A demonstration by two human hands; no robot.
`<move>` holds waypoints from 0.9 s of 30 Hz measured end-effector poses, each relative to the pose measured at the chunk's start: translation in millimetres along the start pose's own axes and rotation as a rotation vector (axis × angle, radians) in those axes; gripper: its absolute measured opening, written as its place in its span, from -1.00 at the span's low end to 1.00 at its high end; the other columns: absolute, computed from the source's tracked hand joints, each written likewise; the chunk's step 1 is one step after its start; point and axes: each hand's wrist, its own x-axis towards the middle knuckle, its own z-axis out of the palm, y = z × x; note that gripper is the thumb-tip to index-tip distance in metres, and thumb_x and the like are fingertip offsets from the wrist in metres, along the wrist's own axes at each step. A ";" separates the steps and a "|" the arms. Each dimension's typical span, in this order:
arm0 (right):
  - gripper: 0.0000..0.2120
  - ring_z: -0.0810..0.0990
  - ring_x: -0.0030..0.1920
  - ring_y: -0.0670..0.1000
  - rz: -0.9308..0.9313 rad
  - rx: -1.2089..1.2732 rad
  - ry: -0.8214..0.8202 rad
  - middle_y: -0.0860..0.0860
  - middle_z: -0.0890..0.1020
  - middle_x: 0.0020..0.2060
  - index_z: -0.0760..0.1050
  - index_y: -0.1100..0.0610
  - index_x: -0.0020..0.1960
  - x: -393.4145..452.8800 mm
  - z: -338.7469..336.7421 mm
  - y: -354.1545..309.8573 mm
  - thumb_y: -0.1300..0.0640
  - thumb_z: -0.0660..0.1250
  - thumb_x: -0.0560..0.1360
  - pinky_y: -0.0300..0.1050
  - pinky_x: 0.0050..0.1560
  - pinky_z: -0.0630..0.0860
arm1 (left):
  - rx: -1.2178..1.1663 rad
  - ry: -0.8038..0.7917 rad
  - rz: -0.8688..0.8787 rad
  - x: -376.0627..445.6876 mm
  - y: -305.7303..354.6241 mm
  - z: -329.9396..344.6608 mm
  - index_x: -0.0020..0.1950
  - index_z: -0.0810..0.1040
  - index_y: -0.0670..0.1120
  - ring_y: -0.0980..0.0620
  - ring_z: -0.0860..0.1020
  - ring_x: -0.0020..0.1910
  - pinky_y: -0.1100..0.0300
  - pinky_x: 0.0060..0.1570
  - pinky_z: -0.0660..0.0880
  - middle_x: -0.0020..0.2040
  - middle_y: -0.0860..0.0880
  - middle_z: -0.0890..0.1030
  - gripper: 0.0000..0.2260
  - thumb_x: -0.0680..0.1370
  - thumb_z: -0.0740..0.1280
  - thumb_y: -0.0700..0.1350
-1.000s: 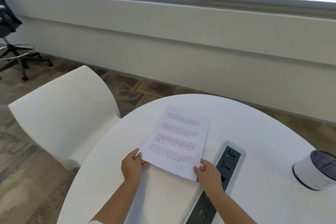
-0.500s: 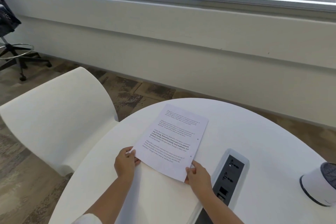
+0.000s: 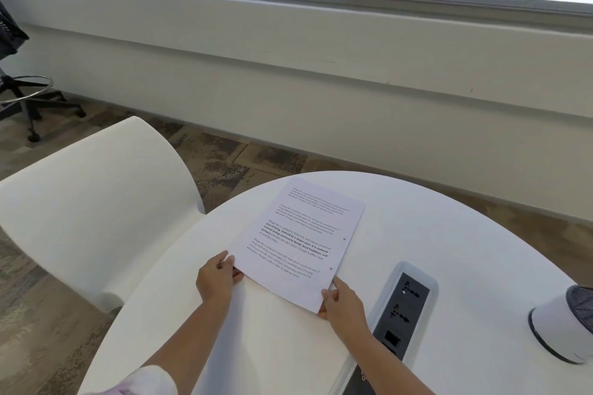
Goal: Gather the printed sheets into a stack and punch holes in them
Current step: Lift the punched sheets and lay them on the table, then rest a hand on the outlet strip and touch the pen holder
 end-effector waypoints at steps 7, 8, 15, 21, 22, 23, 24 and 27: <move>-0.49 0.47 0.21 0.09 -0.099 -0.282 0.203 0.11 0.32 0.28 0.06 0.09 0.48 -22.8 -16.1 4.7 0.05 0.13 0.58 -0.16 0.11 0.46 | 0.360 0.104 0.223 -15.2 1.5 -24.3 0.47 0.16 -0.11 -0.23 0.59 -0.14 -0.03 0.00 0.52 -0.06 -0.28 0.59 -0.53 0.58 0.19 -0.15; -0.51 0.48 0.19 0.07 -0.130 -0.324 0.235 0.10 0.32 0.28 0.09 0.07 0.46 -28.6 -20.4 8.6 0.04 0.13 0.58 -0.16 0.10 0.49 | 0.427 0.101 0.258 -20.5 -0.9 -29.4 0.48 0.14 -0.11 -0.25 0.56 -0.07 -0.07 0.01 0.49 -0.04 -0.27 0.57 -0.52 0.58 0.19 -0.15; -0.55 0.32 0.33 0.03 -0.217 -0.428 0.280 0.05 0.32 0.32 0.19 0.09 0.43 -84.1 -49.8 44.9 0.11 0.17 0.57 -0.15 0.29 0.34 | 0.665 -0.032 0.552 -98.0 -13.0 -42.6 0.48 0.17 -0.08 -0.23 0.47 0.16 -0.11 0.09 0.44 0.20 -0.20 0.49 -0.49 0.55 0.23 -0.15; -0.54 0.29 0.36 0.05 -0.178 -0.452 0.318 0.04 0.34 0.34 0.23 0.08 0.41 -146.7 -72.3 78.7 0.15 0.21 0.54 -0.15 0.35 0.26 | 0.674 -0.296 0.744 -178.6 -18.5 -37.3 0.48 0.17 -0.08 -0.12 0.40 0.32 0.08 0.25 0.35 0.37 -0.12 0.42 -0.48 0.55 0.24 -0.09; -0.54 0.28 0.37 0.05 -0.165 -0.455 0.322 0.06 0.34 0.34 0.23 0.09 0.42 -155.5 -76.6 84.3 0.15 0.21 0.54 -0.14 0.35 0.26 | 0.682 -0.338 0.750 -190.1 -20.6 -35.8 0.49 0.17 -0.06 -0.09 0.40 0.32 0.11 0.25 0.34 0.37 -0.09 0.42 -0.49 0.56 0.23 -0.08; -0.54 0.28 0.37 0.07 -0.156 -0.456 0.327 0.07 0.34 0.34 0.23 0.10 0.41 -163.2 -81.8 89.6 0.16 0.21 0.54 -0.14 0.35 0.26 | 0.690 -0.377 0.753 -200.1 -23.5 -33.7 0.49 0.17 -0.04 -0.06 0.41 0.31 0.14 0.24 0.35 0.34 -0.07 0.45 -0.50 0.56 0.22 -0.08; -0.55 0.28 0.36 0.07 -0.150 -0.454 0.330 0.08 0.35 0.33 0.24 0.11 0.41 -170.5 -87.8 95.3 0.18 0.21 0.54 -0.14 0.33 0.27 | 0.693 -0.414 0.739 -209.8 -27.5 -32.0 0.48 0.18 -0.02 -0.03 0.43 0.28 0.18 0.21 0.36 0.30 -0.05 0.48 -0.51 0.57 0.22 -0.08; -0.58 0.28 0.33 0.08 -0.129 -0.434 0.344 0.09 0.36 0.29 0.27 0.12 0.38 -189.2 -108.0 112.2 0.23 0.20 0.54 -0.20 0.26 0.23 | 0.676 -0.503 0.665 -237.5 -41.0 -27.9 0.45 0.24 0.02 0.06 0.46 0.20 0.29 0.11 0.35 0.21 0.03 0.52 -0.56 0.57 0.21 -0.11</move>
